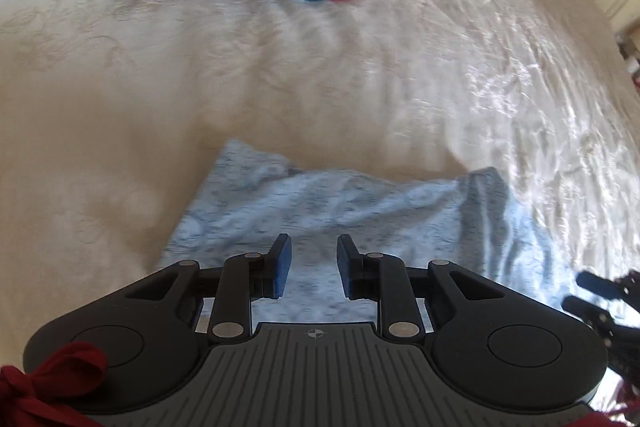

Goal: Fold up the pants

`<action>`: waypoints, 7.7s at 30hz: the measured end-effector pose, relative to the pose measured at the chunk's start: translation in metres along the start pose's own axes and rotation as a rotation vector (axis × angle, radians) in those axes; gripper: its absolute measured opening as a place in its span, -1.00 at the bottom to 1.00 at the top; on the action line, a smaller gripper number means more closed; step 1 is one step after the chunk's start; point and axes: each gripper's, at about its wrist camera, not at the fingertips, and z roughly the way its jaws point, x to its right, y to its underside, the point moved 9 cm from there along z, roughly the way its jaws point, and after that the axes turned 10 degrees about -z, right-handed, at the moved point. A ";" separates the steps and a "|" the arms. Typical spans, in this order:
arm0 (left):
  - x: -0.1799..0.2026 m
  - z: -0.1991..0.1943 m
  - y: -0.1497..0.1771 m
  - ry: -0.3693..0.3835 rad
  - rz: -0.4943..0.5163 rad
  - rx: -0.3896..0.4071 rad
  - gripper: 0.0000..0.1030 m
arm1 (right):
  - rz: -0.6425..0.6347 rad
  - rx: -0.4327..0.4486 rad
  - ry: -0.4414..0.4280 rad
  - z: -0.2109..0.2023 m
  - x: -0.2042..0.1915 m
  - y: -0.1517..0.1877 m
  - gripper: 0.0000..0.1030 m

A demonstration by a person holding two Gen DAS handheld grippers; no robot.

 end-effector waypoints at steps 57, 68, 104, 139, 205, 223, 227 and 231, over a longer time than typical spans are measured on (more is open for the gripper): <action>0.126 0.082 0.022 -0.014 0.389 -0.125 -0.50 | -0.092 0.019 -0.147 0.023 -0.002 0.001 -0.64; 0.099 0.076 0.022 -0.066 0.370 -0.068 -0.49 | -0.051 -0.024 -0.247 0.072 0.039 -0.024 -0.61; 0.091 0.082 0.017 -0.009 0.304 -0.101 -0.46 | 0.298 0.183 -0.685 0.041 0.045 -0.066 -0.21; 0.071 0.052 -0.013 -0.007 0.137 -0.051 -0.37 | -0.059 0.033 -0.051 0.123 0.058 -0.076 -0.31; 0.126 0.097 0.007 0.066 0.375 -0.128 -0.36 | -0.111 -0.146 -0.089 0.034 0.067 0.060 -0.62; 0.121 0.066 0.003 0.052 0.353 -0.124 -0.35 | 0.288 -0.060 0.170 -0.008 0.105 0.067 -0.45; 0.122 0.047 0.022 0.103 0.332 -0.132 -0.35 | 0.362 -0.098 0.198 -0.029 0.091 0.094 -0.44; 0.125 0.045 0.062 0.122 0.362 -0.179 -0.35 | 0.444 -0.179 0.225 -0.039 0.079 0.133 -0.45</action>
